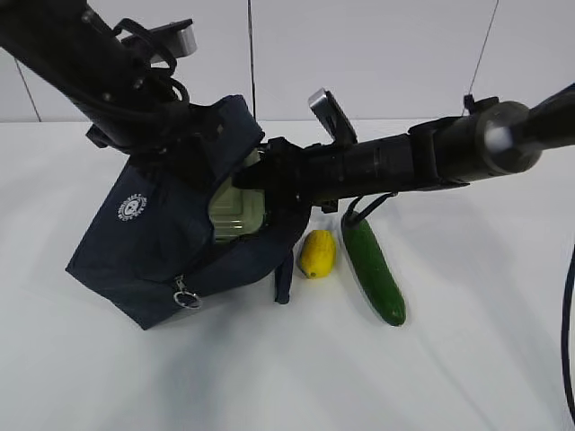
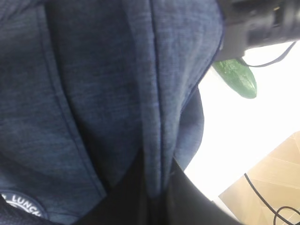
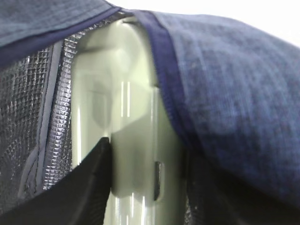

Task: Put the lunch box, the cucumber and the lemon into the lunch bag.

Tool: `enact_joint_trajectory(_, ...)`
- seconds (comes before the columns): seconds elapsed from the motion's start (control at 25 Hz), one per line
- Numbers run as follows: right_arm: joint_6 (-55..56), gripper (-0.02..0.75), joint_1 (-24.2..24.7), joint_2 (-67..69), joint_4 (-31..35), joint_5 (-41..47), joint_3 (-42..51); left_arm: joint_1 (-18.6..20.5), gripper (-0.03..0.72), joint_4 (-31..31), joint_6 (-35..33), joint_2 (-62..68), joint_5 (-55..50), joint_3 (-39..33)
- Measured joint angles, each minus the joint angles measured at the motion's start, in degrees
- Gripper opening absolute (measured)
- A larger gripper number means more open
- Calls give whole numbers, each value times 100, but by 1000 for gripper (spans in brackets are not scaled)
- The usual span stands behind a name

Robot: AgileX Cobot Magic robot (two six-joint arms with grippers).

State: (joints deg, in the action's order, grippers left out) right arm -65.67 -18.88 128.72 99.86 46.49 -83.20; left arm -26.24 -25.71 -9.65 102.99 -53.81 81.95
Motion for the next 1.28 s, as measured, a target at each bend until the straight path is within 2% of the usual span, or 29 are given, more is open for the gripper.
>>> enact_joint_trajectory(0.32,22,354,0,290,9,106,0,0,4,-24,0,11,13,0)
enact_joint_trajectory(0.56,91,421,0,290,22,211,-21,0,4,-33,0,11,72,0)
enact_joint_trajectory(0.76,127,433,96,290,34,685,-57,0,4,-33,0,21,85,0)
enact_joint_trajectory(1.12,465,438,1094,-166,-770,1393,-57,0,4,-22,0,21,85,0)
enact_joint_trajectory(1.24,629,438,1335,-528,-1386,1387,-63,0,4,-11,0,21,85,0)
enact_joint_trajectory(1.28,735,438,1365,-643,-1775,1340,-88,0,4,-11,0,21,85,0)
